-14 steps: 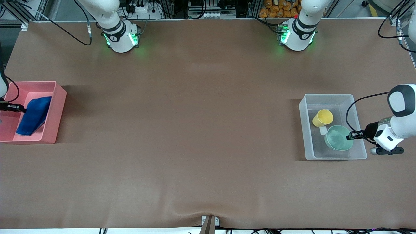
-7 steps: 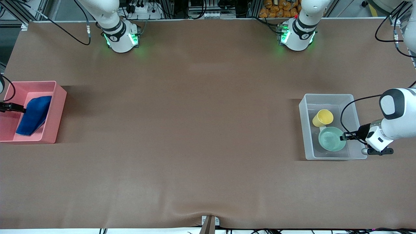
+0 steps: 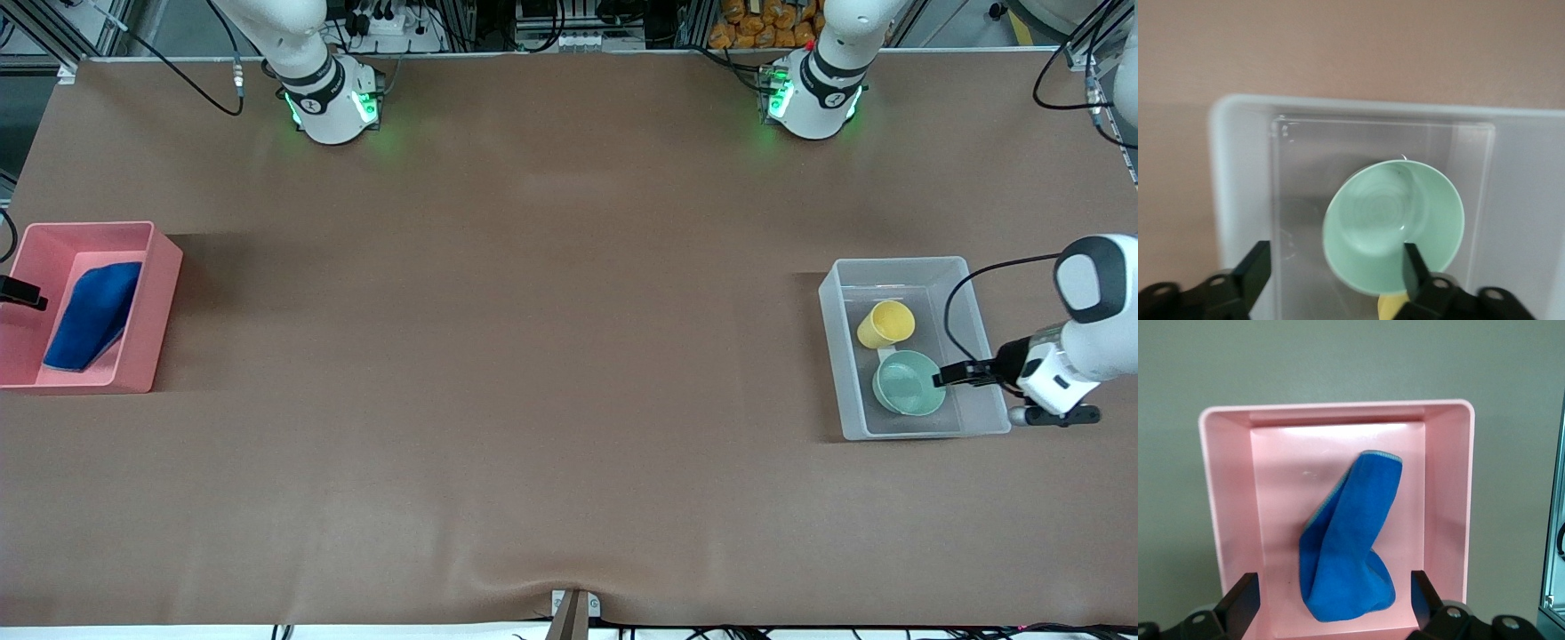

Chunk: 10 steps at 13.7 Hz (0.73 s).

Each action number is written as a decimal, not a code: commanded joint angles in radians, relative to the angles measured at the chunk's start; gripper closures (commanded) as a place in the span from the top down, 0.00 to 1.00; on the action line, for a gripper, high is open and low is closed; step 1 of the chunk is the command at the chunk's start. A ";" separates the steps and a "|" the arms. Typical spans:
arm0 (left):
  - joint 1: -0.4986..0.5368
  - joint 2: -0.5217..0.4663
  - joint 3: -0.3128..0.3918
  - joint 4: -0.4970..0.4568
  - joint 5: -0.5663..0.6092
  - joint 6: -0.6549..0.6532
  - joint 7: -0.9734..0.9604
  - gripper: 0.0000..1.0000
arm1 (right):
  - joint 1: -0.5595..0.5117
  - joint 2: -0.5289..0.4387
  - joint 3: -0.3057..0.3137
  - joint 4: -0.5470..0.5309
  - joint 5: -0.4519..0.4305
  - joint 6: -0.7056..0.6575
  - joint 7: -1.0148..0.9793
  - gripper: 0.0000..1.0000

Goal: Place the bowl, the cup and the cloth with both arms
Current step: 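Lower the bowl into the clear bin while the right gripper releases the cloth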

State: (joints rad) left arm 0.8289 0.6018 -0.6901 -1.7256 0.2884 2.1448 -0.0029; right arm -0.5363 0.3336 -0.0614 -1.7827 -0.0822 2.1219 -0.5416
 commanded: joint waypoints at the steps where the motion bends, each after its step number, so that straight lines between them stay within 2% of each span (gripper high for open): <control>1: 0.007 -0.140 -0.020 -0.025 0.008 -0.072 -0.029 1.00 | 0.033 -0.062 0.009 -0.015 0.015 -0.048 0.029 1.00; 7: 0.007 -0.344 -0.078 -0.014 -0.063 -0.158 -0.028 1.00 | 0.195 -0.163 0.009 -0.015 0.015 -0.174 0.230 1.00; 10: 0.007 -0.407 -0.083 0.067 -0.142 -0.270 -0.026 1.00 | 0.306 -0.195 0.009 -0.017 0.015 -0.237 0.394 1.00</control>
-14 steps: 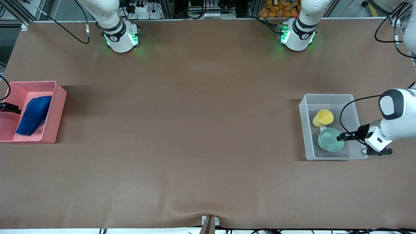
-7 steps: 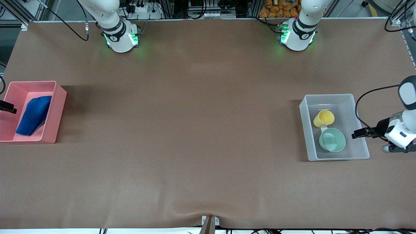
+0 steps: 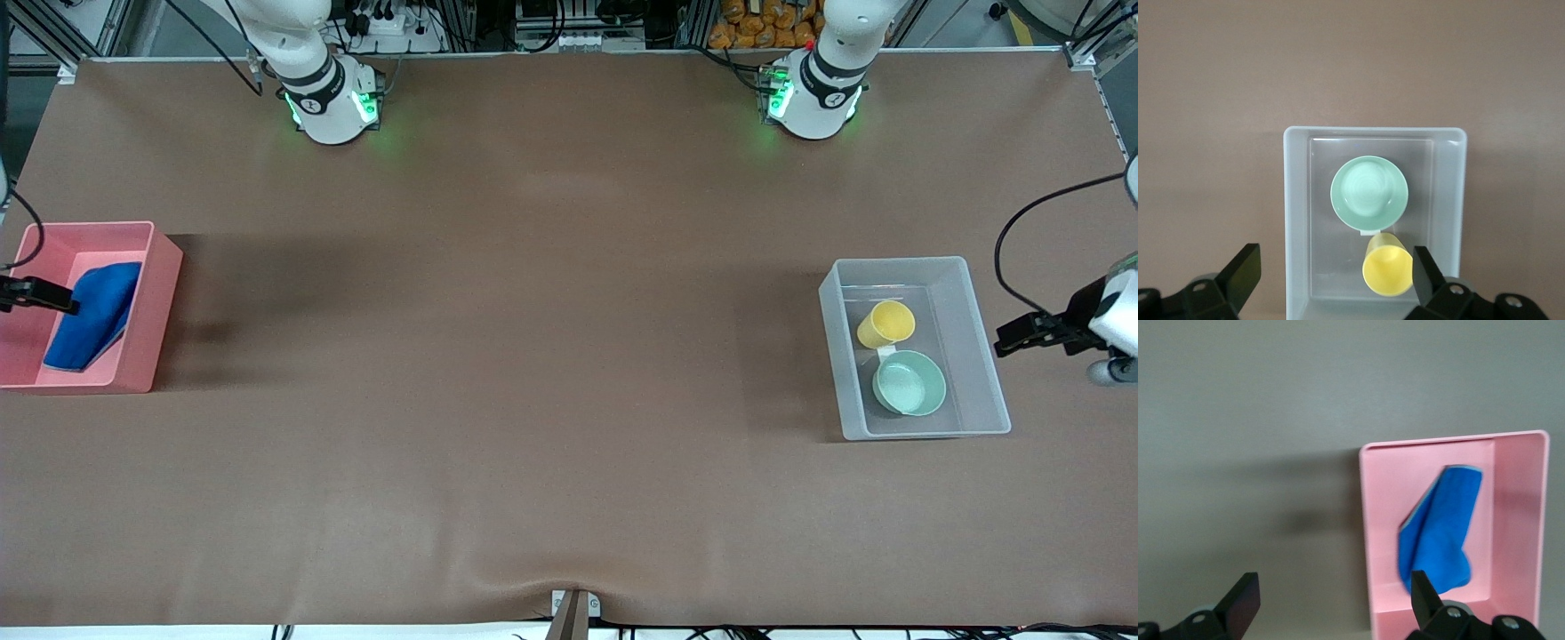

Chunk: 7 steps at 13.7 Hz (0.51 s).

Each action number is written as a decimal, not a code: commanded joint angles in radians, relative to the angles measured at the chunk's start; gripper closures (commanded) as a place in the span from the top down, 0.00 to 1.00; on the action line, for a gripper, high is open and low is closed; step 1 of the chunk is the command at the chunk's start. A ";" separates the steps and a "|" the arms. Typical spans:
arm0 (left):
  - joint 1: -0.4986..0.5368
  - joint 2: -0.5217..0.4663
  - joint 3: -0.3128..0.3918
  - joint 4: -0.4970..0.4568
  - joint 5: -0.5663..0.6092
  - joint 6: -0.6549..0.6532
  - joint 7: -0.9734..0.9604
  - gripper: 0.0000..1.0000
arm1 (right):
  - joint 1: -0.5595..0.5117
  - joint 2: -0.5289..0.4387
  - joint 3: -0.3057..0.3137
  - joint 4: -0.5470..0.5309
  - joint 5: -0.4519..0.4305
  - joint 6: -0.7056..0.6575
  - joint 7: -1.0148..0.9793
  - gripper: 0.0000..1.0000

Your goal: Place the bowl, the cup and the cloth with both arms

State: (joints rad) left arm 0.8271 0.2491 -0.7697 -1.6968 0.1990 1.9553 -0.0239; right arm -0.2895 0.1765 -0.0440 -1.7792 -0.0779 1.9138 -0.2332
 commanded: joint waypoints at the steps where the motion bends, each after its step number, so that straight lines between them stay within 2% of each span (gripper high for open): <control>1: 0.009 -0.062 -0.003 0.077 -0.079 -0.131 -0.005 1.00 | 0.099 -0.046 -0.008 -0.020 0.012 -0.045 0.132 1.00; 5: 0.009 -0.089 -0.011 0.184 -0.085 -0.245 -0.011 1.00 | 0.231 -0.074 -0.007 -0.020 0.026 -0.090 0.299 1.00; 7: 0.009 -0.105 -0.029 0.210 -0.085 -0.268 -0.013 1.00 | 0.233 -0.094 0.021 -0.019 0.065 -0.110 0.311 1.00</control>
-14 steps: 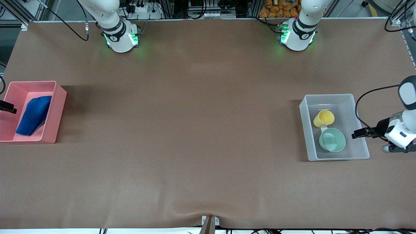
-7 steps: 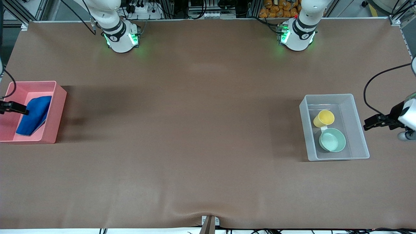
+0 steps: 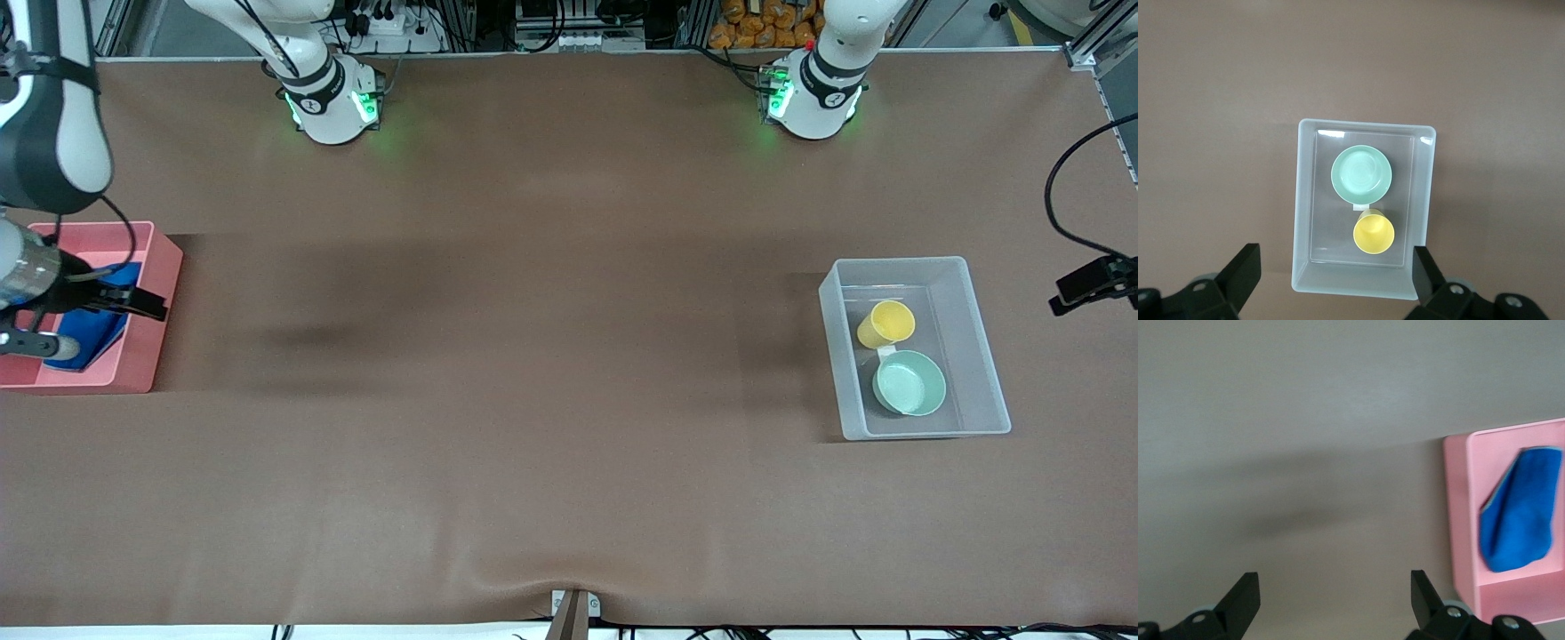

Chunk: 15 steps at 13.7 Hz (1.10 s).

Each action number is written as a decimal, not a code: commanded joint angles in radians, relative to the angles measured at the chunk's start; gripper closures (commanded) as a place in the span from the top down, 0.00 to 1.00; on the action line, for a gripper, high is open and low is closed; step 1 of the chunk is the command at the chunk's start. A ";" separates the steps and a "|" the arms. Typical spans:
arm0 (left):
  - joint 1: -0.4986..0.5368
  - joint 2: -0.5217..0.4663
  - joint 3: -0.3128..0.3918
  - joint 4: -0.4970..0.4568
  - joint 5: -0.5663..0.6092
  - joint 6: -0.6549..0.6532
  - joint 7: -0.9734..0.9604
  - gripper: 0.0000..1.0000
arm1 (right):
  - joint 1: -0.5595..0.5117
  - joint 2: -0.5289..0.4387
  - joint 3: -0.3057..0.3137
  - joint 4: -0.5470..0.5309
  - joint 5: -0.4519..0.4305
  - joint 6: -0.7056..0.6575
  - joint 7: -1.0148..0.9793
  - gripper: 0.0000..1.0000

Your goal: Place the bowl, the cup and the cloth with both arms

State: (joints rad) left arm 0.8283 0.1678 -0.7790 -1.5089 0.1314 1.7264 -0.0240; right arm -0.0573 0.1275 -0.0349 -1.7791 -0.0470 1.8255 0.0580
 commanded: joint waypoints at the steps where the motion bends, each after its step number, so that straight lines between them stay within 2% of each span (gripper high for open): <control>1: 0.008 -0.025 -0.025 0.036 -0.018 -0.050 -0.013 1.00 | -0.002 -0.066 0.032 -0.019 0.044 -0.031 0.020 1.00; 5: 0.006 -0.051 -0.039 0.050 -0.019 -0.087 -0.011 1.00 | -0.004 -0.169 0.046 -0.002 0.082 -0.126 0.002 1.00; 9: 0.006 -0.077 -0.039 0.050 -0.052 -0.102 -0.010 1.00 | 0.002 -0.172 0.035 0.216 0.085 -0.355 -0.030 1.00; 12: -0.007 -0.082 -0.025 0.050 -0.069 -0.102 -0.008 1.00 | 0.005 -0.172 0.027 0.270 0.085 -0.431 -0.063 1.00; 13: -0.030 -0.083 -0.005 0.050 -0.069 -0.103 -0.010 1.00 | 0.005 -0.175 0.027 0.270 0.085 -0.433 -0.064 1.00; 15: -0.160 -0.111 0.131 0.050 -0.072 -0.110 -0.014 1.00 | 0.005 -0.173 0.029 0.270 0.085 -0.431 -0.064 1.00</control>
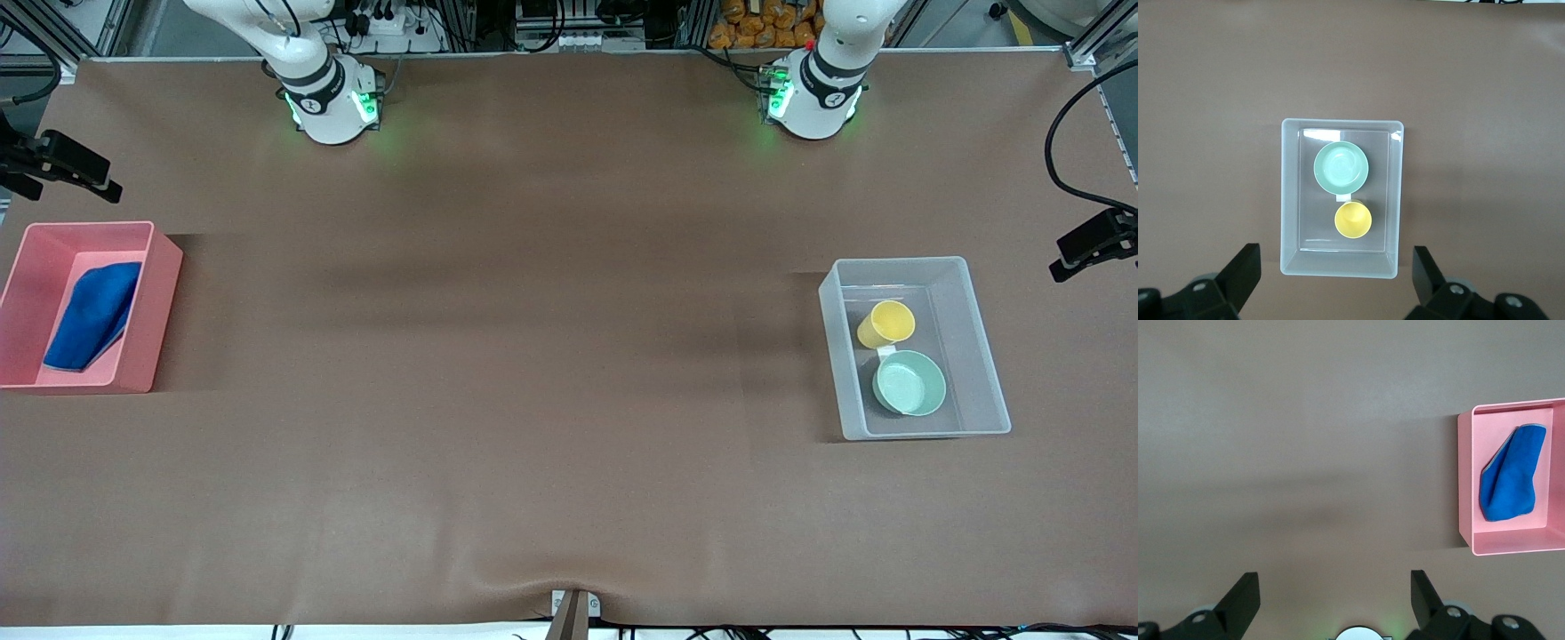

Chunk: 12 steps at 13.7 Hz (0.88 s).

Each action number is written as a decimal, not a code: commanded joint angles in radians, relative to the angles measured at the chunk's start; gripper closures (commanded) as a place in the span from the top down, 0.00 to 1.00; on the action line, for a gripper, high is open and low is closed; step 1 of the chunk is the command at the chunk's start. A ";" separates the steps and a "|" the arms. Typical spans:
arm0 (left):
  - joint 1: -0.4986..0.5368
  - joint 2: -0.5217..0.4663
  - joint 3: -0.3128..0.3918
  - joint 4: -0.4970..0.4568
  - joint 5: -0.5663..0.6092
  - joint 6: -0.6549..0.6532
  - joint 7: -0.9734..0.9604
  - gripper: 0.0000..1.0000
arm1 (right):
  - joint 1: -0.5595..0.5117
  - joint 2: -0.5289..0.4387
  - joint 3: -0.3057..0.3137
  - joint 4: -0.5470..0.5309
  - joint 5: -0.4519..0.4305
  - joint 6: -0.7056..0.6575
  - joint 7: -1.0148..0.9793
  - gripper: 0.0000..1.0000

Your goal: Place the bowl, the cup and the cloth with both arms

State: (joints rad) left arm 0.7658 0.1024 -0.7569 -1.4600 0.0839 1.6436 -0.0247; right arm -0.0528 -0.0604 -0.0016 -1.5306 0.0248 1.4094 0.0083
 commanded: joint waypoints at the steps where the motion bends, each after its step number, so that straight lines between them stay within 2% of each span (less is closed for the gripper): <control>1: -0.171 -0.049 0.184 0.000 -0.044 -0.027 -0.021 1.00 | 0.002 0.013 -0.005 0.021 0.014 -0.015 -0.014 1.00; 5: -0.412 -0.075 0.437 -0.008 -0.093 -0.027 -0.053 1.00 | 0.001 0.013 -0.006 0.021 0.012 -0.017 -0.014 1.00; 10: -0.606 -0.089 0.609 -0.026 -0.098 -0.059 -0.124 1.00 | -0.004 0.013 -0.003 0.021 0.011 -0.014 -0.014 1.00; 12: -0.648 -0.110 0.655 -0.060 -0.101 -0.062 -0.133 1.00 | -0.005 0.013 -0.001 0.021 0.009 -0.014 -0.014 1.00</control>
State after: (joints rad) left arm 0.1583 0.0408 -0.1501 -1.4684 0.0064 1.5913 -0.1429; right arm -0.0529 -0.0552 -0.0021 -1.5305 0.0250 1.4094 0.0059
